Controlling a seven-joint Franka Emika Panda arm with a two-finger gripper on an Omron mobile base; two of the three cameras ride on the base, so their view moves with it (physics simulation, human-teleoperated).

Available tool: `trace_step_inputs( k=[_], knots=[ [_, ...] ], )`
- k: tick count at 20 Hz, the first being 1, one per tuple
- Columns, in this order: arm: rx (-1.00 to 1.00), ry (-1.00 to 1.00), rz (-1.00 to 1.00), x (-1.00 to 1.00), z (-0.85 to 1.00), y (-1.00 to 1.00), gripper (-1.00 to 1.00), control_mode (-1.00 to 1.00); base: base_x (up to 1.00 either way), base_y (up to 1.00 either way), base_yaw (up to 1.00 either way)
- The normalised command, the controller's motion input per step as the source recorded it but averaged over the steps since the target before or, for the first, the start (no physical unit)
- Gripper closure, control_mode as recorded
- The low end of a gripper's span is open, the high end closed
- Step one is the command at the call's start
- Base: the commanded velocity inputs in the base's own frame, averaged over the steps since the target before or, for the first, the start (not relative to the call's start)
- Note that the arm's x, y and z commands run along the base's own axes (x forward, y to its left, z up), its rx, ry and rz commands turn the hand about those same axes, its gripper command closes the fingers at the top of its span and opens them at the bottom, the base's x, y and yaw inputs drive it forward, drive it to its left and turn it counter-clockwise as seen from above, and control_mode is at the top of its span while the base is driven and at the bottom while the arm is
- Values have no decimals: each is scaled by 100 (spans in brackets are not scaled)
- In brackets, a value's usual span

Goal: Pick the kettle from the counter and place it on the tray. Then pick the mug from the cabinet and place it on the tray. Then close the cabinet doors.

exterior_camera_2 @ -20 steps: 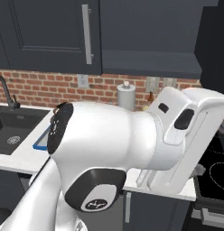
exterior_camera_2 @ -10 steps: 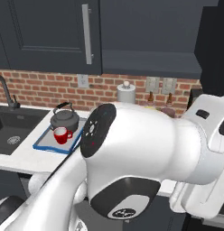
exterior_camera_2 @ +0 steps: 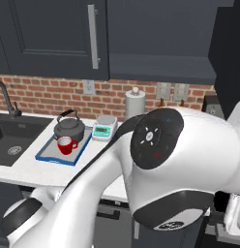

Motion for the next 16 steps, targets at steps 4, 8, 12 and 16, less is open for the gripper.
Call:
trace_step_inputs(
  k=[4, 8, 12, 16],
  knots=[
    [0, 0, 29, 22, 0, -25, -100, -100, 0, 0, 0],
    [3, 0, 30, 29, 0, -21, -100, -100, 0, 0, 0],
    [4, 0, 28, 32, 0, -16, -100, -100, 0, 0, 0],
    [6, 0, 28, 33, 0, -8, -100, -100, 0, 0, 0]
  ],
)
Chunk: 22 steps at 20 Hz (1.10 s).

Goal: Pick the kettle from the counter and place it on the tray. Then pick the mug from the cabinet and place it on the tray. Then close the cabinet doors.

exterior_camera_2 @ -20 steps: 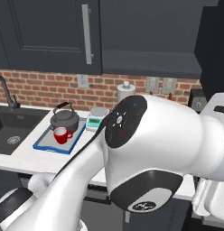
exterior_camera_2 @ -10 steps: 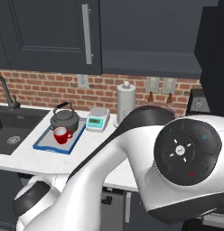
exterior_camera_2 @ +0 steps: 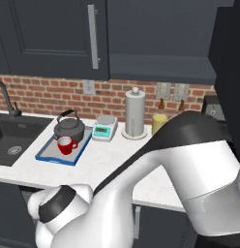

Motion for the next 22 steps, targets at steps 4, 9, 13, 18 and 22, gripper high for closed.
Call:
trace_step_inputs(
  k=[4, 9, 13, 18, 22],
  knots=[
    [3, 0, 28, 29, 0, 1, -100, -100, 0, 0, 0],
    [0, 0, 25, 26, 0, 12, -100, -100, 0, 0, 0],
    [0, 0, 23, 28, 0, 13, -100, -100, 0, 0, 0],
    [0, 0, 17, 23, 0, 37, -100, -100, 0, 0, 0],
    [0, 0, 14, 21, 0, 44, -100, -100, 0, 0, 0]
  ],
)
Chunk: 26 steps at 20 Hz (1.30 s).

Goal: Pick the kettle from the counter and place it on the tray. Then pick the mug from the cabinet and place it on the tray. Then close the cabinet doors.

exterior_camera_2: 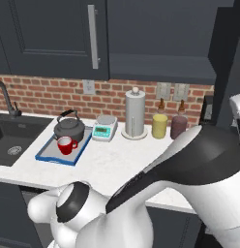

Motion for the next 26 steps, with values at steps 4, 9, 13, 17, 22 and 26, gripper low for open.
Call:
trace_step_inputs(
  k=[4, 9, 13, 17, 22, 26],
  knots=[
    [0, 0, 10, 29, 0, 49, -100, -100, 0, 0, 0],
    [0, 0, 8, 35, 0, 51, -100, -100, 0, 0, 0],
    [0, 0, 8, 43, 0, 53, -100, -100, 0, 0, 0],
    [0, 0, 8, 48, 0, 60, -100, -100, 0, 0, 0],
    [0, 1, 16, 63, -6, 53, -100, -100, 0, 0, 0],
    [0, 0, 15, 79, -14, 47, -100, -100, 0, 0, 0]
  ],
)
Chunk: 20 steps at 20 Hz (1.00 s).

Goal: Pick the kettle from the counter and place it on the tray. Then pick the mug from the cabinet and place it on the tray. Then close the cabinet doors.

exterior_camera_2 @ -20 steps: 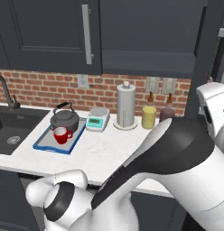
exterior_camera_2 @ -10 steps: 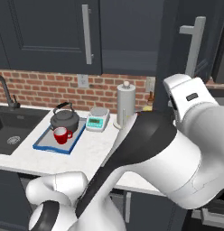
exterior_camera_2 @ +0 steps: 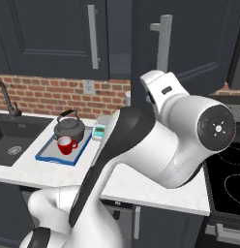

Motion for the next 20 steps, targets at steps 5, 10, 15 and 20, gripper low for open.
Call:
trace_step_inputs(
  k=[5, 10, 15, 20],
  knots=[
    [0, 0, 11, 87, -19, 42, -100, -100, 0, 0, 0],
    [0, 0, 8, 97, -21, 38, -100, -100, 0, 0, 0],
    [0, 2, 8, 100, -23, 25, -100, -100, 0, 0, 0],
    [0, 1, 4, 90, -10, 9, -100, -100, 0, 0, 0]
  ],
)
